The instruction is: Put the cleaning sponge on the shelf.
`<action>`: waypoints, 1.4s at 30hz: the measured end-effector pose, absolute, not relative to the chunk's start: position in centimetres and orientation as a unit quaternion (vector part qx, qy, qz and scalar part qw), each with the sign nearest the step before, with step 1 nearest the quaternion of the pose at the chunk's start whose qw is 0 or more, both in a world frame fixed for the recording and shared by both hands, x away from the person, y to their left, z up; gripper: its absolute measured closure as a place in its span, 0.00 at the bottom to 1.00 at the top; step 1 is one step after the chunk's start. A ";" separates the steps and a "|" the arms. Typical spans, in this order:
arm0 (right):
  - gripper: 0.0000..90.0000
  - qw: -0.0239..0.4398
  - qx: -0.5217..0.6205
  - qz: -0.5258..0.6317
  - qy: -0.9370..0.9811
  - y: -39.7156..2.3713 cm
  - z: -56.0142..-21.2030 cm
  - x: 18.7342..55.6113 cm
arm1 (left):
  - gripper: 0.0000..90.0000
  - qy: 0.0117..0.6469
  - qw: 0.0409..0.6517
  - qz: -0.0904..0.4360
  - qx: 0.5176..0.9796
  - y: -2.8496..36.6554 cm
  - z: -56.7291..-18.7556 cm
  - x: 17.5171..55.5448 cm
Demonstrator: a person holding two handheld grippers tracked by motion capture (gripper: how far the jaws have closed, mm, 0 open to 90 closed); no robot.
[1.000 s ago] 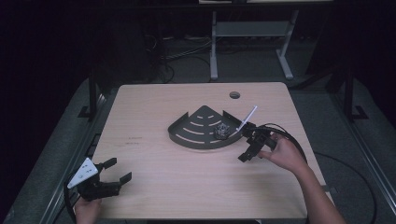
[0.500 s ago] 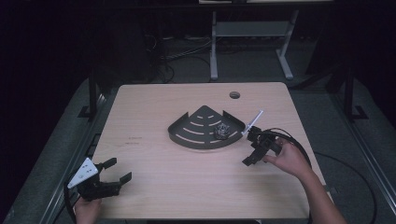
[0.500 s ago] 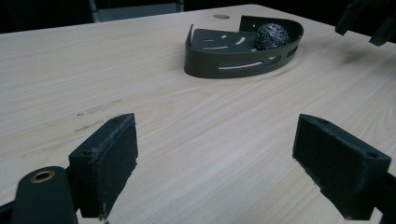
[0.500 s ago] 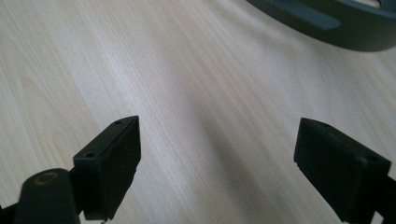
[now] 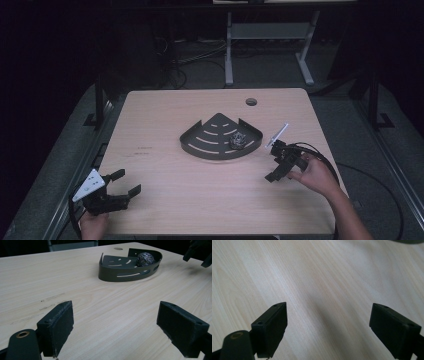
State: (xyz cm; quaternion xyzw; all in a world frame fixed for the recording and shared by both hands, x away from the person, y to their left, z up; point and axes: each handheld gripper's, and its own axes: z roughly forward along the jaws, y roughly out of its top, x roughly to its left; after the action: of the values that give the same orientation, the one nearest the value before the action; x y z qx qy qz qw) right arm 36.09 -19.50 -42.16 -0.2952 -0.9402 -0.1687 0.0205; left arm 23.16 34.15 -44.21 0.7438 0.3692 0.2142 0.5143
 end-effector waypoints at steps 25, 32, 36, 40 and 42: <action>0.16 0.013 -0.301 -0.179 -0.937 -21.1 -43.7 33.7 | 0.15 0.369 0.512 0.213 0.746 34.0 -44.2 23.1; 0.16 0.014 -0.306 -0.182 -0.934 -21.8 -44.3 32.9 | 0.15 0.368 0.510 0.213 0.748 33.9 -44.3 23.1; 0.16 0.015 -0.308 -0.184 -0.933 -22.2 -44.6 32.5 | 0.15 0.368 0.510 0.212 0.748 33.9 -44.3 23.1; 0.16 0.017 -0.312 -0.185 -0.932 -22.5 -44.9 32.2 | 0.15 0.368 0.510 0.213 0.748 33.9 -44.3 23.1; 0.16 0.013 -0.313 -0.185 -0.932 -22.6 -44.9 32.0 | 0.15 0.368 0.510 0.213 0.748 33.9 -44.2 23.1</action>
State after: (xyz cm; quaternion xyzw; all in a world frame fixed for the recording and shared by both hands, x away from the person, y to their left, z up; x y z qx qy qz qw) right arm 31.99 -22.64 -44.92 -0.3128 -0.9315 -0.1850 0.0128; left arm 23.06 33.92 -44.25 0.7476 0.3681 0.2130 0.5101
